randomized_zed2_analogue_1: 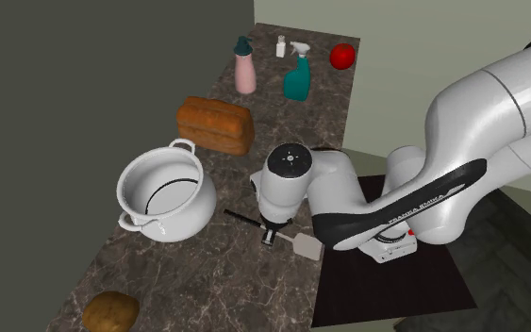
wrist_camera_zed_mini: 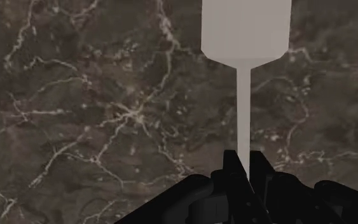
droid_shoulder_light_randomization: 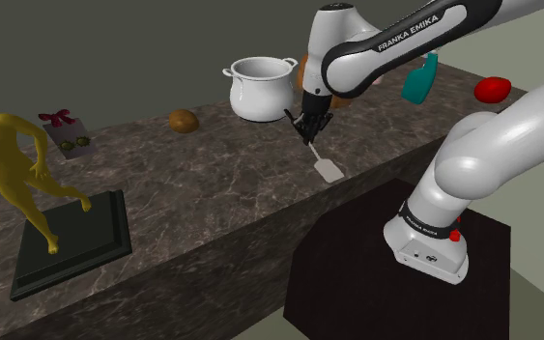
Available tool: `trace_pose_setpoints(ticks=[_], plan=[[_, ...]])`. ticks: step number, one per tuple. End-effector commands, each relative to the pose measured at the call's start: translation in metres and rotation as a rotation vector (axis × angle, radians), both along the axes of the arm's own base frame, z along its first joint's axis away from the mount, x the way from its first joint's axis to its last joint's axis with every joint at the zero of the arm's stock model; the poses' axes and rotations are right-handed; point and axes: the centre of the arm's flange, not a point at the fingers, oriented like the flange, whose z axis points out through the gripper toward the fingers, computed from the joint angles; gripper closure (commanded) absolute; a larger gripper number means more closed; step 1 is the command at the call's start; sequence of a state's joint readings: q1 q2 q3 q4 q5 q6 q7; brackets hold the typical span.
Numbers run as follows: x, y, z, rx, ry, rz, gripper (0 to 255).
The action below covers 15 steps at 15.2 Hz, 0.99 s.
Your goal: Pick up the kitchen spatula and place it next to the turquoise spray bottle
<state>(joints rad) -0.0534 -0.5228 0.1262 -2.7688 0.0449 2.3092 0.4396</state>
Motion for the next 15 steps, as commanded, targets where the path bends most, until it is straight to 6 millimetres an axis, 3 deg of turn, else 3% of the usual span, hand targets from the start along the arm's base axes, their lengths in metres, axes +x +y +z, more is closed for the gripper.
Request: trace_pose_setpoints(ticks=[1, 15], plan=[[0.000, -0.001, 0.011, 0.000, 0.001, 0.000, 255], [0.000, -0.001, 0.085, 0.000, 0.001, 0.000, 255]])
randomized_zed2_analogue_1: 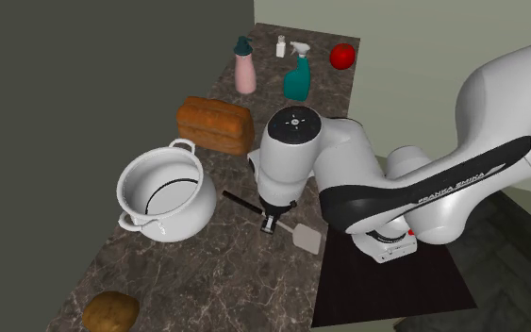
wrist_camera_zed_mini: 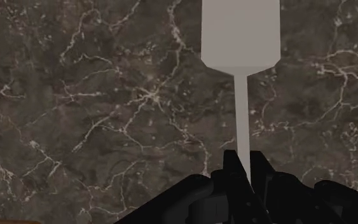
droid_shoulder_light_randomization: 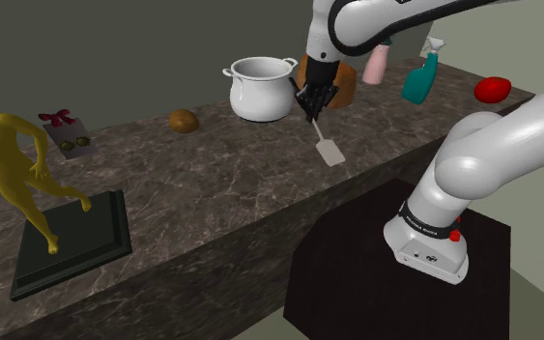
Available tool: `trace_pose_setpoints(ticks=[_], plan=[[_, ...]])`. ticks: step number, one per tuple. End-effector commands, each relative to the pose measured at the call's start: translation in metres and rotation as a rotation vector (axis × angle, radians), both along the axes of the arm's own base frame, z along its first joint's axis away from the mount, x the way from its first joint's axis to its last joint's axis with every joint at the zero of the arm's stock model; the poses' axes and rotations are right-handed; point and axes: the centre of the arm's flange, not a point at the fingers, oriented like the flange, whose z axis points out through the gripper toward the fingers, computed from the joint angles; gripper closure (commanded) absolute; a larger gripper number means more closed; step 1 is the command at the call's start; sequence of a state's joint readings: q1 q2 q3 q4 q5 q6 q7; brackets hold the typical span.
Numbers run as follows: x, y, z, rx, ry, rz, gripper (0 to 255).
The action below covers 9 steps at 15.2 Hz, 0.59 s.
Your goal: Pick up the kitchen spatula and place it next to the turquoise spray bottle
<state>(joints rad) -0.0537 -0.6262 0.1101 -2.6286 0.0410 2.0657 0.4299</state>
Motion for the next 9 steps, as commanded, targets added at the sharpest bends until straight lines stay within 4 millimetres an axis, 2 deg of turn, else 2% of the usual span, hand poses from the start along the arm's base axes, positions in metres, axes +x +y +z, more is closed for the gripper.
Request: trace_pose_setpoints(ticks=[1, 9], plan=[[0.000, 0.000, 0.011, 0.000, 0.001, 0.000, 255], [0.000, 0.000, 0.053, 0.000, 0.001, 0.000, 255]])
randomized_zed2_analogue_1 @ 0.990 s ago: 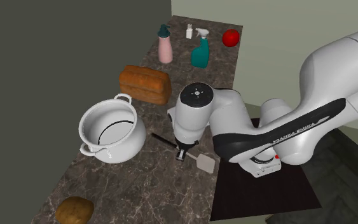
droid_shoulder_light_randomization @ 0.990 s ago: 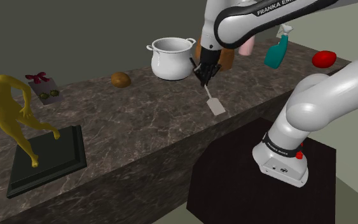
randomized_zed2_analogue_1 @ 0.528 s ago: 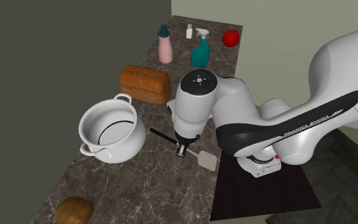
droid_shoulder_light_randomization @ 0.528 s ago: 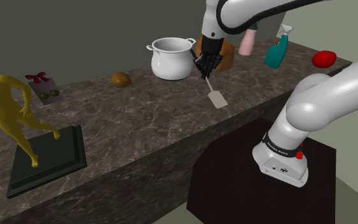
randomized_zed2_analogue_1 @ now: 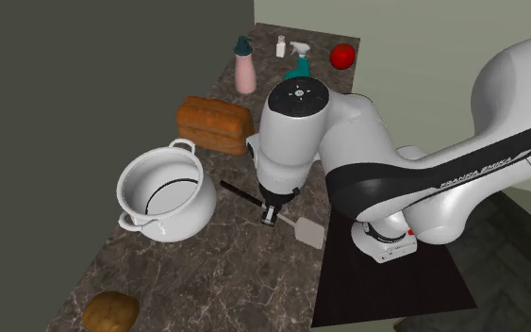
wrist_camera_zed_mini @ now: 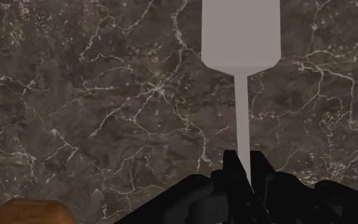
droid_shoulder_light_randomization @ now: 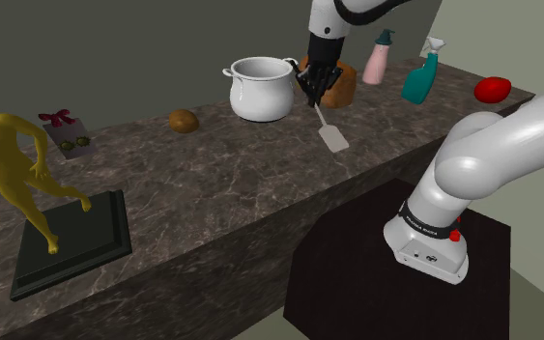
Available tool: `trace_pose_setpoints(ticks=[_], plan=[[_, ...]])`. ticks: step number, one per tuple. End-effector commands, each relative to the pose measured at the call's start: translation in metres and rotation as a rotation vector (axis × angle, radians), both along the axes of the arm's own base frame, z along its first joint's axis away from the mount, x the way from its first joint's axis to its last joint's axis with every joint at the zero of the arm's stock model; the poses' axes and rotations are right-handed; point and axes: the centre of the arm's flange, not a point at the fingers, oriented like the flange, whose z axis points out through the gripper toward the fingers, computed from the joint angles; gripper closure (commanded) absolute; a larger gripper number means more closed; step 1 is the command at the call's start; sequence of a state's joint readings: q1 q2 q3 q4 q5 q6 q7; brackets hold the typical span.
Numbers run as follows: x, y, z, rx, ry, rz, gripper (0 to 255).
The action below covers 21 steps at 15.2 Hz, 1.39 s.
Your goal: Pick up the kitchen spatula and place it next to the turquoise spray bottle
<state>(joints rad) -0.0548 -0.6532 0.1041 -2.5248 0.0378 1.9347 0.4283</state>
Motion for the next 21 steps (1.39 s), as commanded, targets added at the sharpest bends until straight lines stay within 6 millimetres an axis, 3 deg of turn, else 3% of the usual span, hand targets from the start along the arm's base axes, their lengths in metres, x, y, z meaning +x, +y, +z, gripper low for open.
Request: trace_pose_setpoints(ticks=[1, 21], plan=[[0.000, 0.000, 0.011, 0.000, 0.000, 0.000, 255], [0.000, 0.000, 0.117, 0.000, 0.000, 0.000, 255]])
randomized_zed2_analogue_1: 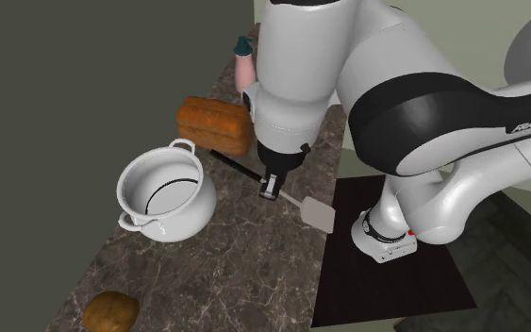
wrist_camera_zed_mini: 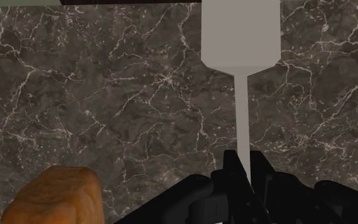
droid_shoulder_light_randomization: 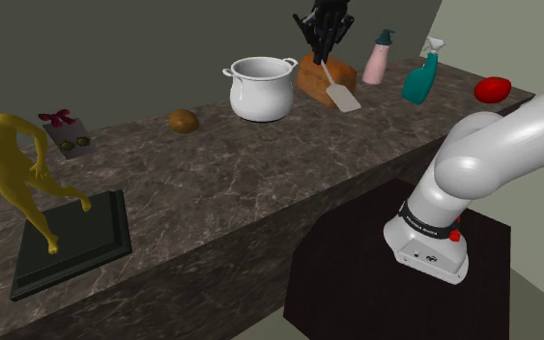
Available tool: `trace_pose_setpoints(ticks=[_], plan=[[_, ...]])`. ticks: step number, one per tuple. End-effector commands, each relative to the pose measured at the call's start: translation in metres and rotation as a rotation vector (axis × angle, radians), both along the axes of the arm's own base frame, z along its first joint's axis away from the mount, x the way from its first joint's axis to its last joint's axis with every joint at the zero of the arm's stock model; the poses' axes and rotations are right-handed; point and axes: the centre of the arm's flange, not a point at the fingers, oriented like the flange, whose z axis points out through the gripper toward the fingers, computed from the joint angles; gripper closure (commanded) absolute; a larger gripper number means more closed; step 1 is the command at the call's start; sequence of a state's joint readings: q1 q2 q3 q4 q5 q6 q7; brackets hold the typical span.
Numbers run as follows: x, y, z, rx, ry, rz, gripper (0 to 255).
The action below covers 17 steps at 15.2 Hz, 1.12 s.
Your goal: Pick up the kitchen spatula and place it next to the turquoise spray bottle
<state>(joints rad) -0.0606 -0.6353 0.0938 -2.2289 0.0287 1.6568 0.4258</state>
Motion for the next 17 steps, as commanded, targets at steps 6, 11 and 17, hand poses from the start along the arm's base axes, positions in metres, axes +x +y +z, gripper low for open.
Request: trace_pose_setpoints(ticks=[6, 11, 17], plan=[[0.000, -0.001, 0.037, 0.000, 0.000, 0.000, 255], [-0.019, -0.036, 0.047, 0.000, 0.000, 0.000, 255], [-0.056, -0.106, 0.047, 0.000, 0.000, 0.000, 255]])
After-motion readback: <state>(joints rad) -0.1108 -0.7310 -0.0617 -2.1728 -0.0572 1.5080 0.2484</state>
